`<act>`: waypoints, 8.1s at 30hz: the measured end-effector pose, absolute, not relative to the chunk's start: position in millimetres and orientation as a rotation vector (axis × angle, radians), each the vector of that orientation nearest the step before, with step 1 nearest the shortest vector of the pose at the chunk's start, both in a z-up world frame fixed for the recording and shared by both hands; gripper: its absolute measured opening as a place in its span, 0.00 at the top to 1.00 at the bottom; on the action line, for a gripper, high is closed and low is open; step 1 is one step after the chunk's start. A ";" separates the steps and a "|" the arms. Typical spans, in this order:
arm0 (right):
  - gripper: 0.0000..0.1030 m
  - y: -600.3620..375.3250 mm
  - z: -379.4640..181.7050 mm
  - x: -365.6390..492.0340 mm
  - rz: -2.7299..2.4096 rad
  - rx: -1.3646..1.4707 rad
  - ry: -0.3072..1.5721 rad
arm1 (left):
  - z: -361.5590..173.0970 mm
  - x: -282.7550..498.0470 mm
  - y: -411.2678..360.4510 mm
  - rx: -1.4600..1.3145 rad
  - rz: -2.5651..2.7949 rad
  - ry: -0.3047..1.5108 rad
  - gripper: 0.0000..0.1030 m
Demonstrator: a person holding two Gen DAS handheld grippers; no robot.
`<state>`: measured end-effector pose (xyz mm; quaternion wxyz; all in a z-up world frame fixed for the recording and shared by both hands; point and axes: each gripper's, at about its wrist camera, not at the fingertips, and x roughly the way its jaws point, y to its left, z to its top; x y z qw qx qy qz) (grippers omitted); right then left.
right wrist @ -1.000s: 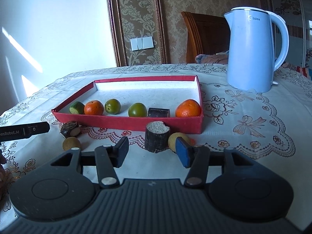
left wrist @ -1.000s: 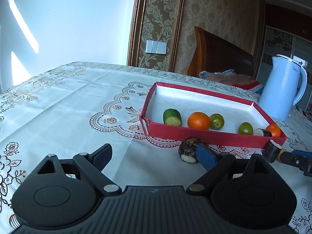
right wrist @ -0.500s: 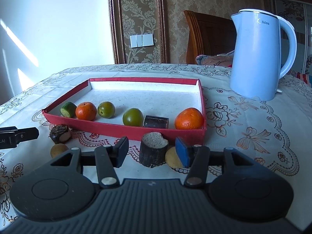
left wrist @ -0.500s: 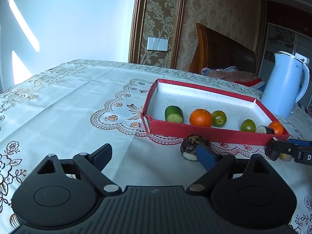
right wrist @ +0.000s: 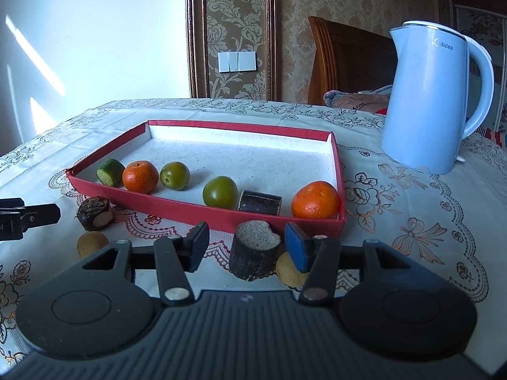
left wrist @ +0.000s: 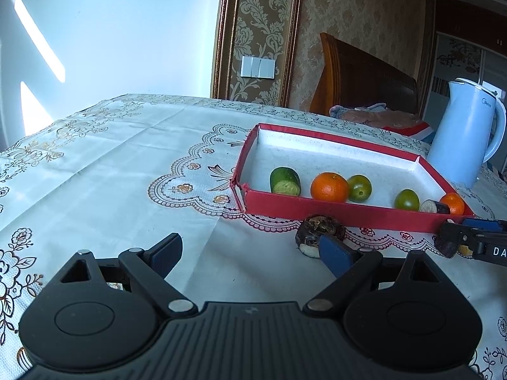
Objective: Organize fruits
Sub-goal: 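Withdraw both tools from the tray toward the remaining slices in front, then close the left tool on the round eggplant slice while the right tool grips a dark cylinder slice, then carry the eggplant slice into the tray while the right tool carries the dark cylinder slice there, then open the left tool to set the eggplant slice in the tray while the right tool releases its slice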
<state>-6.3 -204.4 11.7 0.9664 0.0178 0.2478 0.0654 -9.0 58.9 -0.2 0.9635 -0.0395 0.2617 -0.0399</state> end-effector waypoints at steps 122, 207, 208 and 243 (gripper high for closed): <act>0.69 -198.5 1.7 -3.2 0.130 0.084 0.595 | -4.2 45.9 8.1 -0.005 -0.140 0.623 0.60; 0.68 -161.0 34.9 39.5 0.219 0.038 0.452 | 23.8 75.9 -25.0 0.031 -0.056 0.462 0.60; 0.68 -160.9 34.3 40.0 0.217 0.038 0.454 | 22.3 78.1 -26.2 0.032 -0.057 0.469 0.60; 0.66 -154.0 24.8 43.1 0.207 0.047 0.465 | 23.7 77.8 -16.3 -0.009 -0.018 0.456 0.26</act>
